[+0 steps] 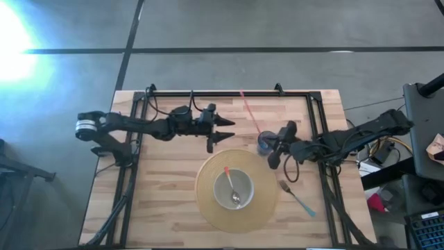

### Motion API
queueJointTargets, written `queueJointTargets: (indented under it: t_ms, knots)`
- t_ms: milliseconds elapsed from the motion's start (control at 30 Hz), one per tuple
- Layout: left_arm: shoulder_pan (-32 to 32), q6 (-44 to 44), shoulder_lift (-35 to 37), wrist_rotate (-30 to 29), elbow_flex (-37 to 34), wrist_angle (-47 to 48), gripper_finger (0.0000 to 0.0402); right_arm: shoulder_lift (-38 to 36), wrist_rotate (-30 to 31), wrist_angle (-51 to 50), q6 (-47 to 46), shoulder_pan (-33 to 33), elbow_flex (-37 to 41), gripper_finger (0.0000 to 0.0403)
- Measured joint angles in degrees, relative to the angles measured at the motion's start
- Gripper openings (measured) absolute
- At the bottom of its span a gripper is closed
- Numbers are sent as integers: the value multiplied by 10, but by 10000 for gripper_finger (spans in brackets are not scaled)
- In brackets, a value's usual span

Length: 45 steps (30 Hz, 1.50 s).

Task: Pick & Place Utensil
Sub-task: Put the red straw into the blue cup

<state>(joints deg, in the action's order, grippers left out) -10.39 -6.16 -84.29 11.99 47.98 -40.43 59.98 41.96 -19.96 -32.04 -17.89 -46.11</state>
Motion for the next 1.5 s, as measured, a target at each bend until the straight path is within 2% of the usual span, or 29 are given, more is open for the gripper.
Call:
queueJointTargets:
  t_ms: [600,800,1167,1333,1500]
  knots:
    - [11,-45,-51,26,0,-133,208,123,0,269,152,-1,-2,8]
    - [16,-49,-57,54,0,-156,208,135,0,283,162,-1,-5,8]
    - [21,-79,-56,63,0,-207,206,164,2,327,173,9,-6,8]
    - [21,-79,-56,62,0,-213,185,168,1,339,177,10,-6,8]
    - [21,-77,-56,62,0,-214,130,165,0,340,177,10,-6,8]
